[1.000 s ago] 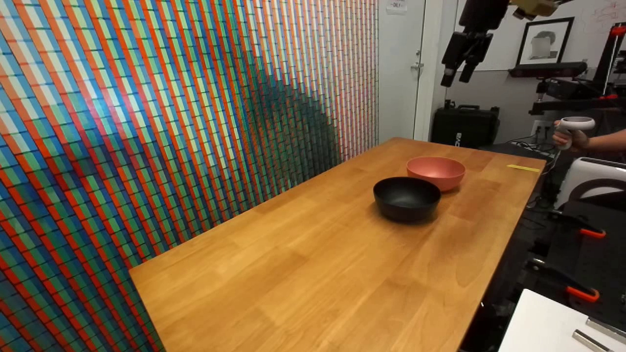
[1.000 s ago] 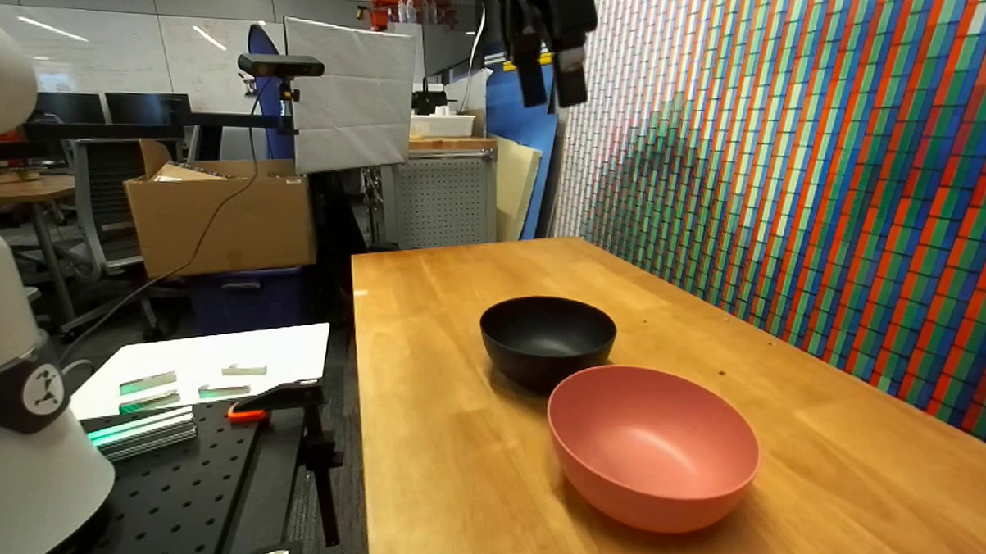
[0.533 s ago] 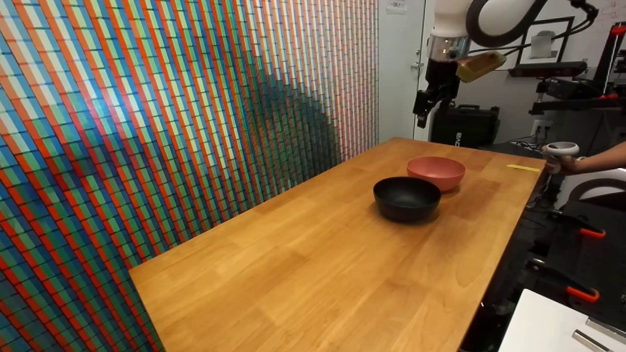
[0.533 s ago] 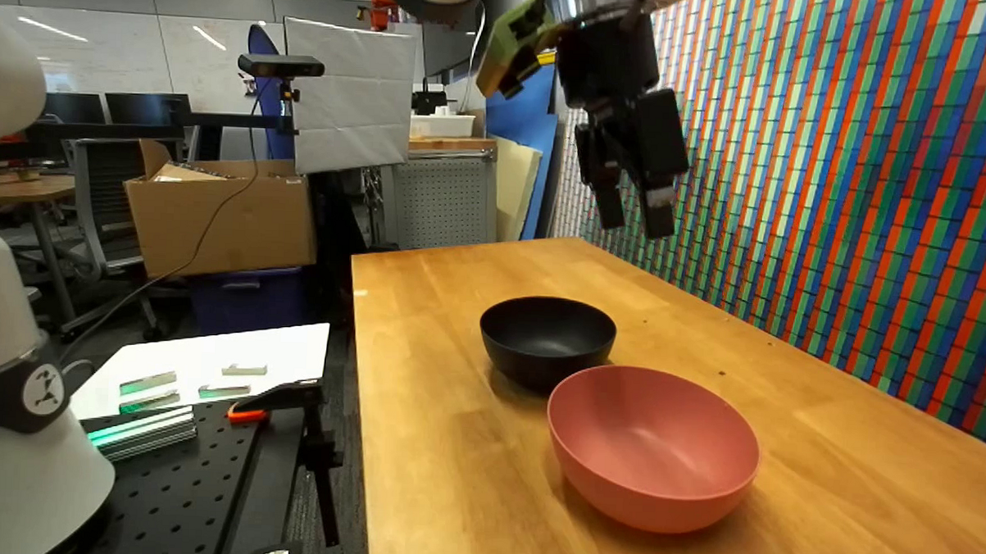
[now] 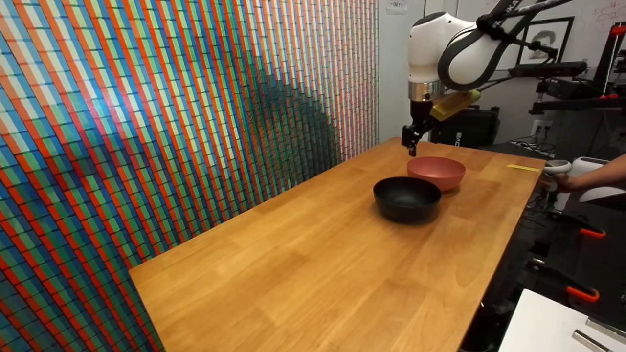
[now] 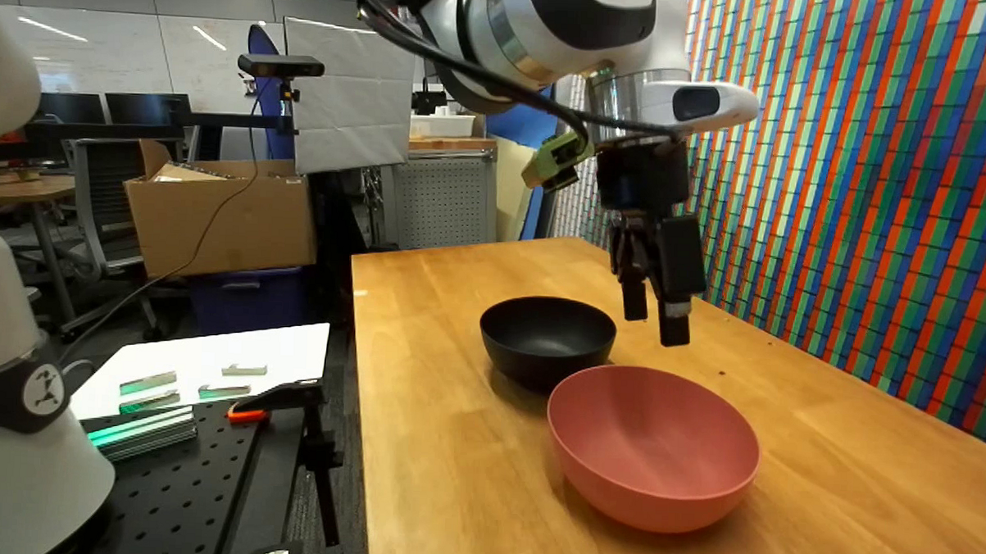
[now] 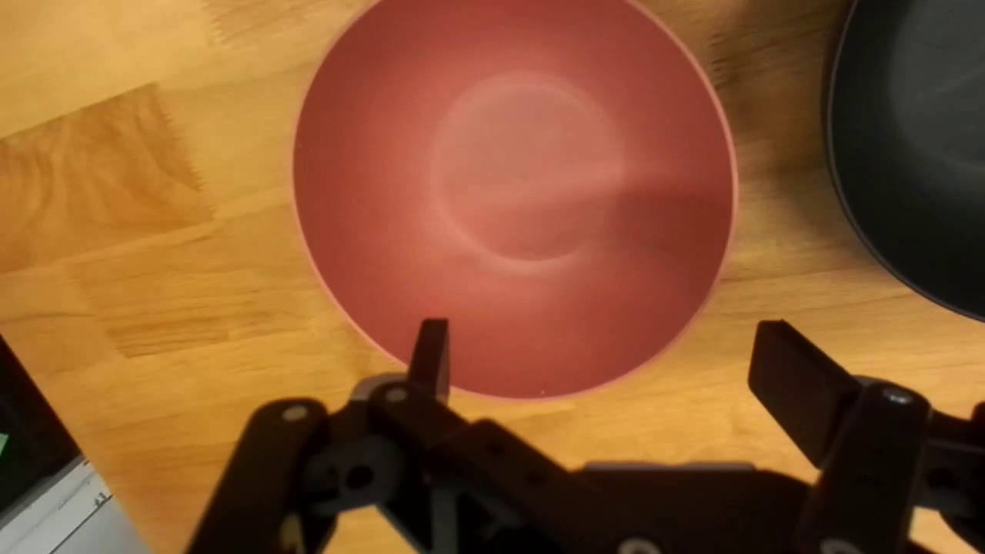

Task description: Put the orange bowl in the black bowl

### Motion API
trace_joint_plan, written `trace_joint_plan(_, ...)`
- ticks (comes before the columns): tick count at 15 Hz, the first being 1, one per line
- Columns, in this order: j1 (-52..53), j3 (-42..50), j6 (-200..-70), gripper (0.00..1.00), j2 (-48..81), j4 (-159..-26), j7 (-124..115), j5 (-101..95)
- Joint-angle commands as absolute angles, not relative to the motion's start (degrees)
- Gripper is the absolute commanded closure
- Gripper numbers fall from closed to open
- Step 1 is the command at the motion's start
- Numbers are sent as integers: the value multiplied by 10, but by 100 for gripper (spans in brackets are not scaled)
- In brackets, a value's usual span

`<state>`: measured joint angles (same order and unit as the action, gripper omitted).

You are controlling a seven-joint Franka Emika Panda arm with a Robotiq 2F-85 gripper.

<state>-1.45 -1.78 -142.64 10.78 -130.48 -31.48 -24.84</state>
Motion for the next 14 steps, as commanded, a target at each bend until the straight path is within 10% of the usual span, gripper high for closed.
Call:
trace_joint_plan(1,26,14,-1418,0,169,-1256,-342,-251)
trace_joint_plan(6,59,33,-1417,0,218,-1236,-351,-228)
trace_joint_plan(7,65,37,-1418,25,225,-1234,-352,-227)
trace_joint_plan(14,81,51,-1413,72,244,-1221,-348,-208)
